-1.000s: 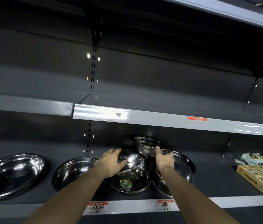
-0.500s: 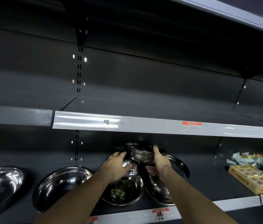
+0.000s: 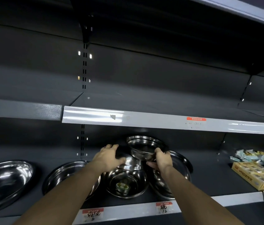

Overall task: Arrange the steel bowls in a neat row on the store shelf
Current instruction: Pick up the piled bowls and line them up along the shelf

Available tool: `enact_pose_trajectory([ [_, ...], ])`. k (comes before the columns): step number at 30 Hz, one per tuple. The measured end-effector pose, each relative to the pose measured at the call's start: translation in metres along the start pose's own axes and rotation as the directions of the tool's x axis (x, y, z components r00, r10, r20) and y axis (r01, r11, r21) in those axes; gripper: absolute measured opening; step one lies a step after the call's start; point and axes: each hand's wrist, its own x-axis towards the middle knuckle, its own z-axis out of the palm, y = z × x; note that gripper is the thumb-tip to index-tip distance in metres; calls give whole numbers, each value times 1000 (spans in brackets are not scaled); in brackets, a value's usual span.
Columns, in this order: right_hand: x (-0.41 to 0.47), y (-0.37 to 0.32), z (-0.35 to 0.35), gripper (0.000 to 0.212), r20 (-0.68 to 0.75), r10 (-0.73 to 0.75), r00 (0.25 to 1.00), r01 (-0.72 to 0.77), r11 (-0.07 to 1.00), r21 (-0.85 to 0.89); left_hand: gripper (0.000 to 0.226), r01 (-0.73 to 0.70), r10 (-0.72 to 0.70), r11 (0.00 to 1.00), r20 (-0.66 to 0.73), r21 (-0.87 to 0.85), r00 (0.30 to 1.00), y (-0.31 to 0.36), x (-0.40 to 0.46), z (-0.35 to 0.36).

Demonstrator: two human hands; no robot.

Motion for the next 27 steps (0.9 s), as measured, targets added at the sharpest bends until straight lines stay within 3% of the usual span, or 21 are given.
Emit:
enact_pose_trajectory([
  [7, -28, 0, 19, 35, 93, -49, 994, 48, 999, 13, 89, 81, -81, 995, -6, 50, 997, -28, -23, -15],
  [20, -92, 21, 118, 65, 355, -32, 934, 34, 999, 1, 94, 313, -304, 947, -109, 76, 946, -117, -89, -71],
  [25, -115, 44, 149, 32, 419, 28, 908, -11, 999, -44, 78, 388, -374, 918, -150, 80, 915, -148, -111, -86],
  [27, -122, 52, 157, 28, 417, 63, 907, -29, 996, -87, 78, 404, -389, 911, -157, 84, 908, -155, -117, -90],
])
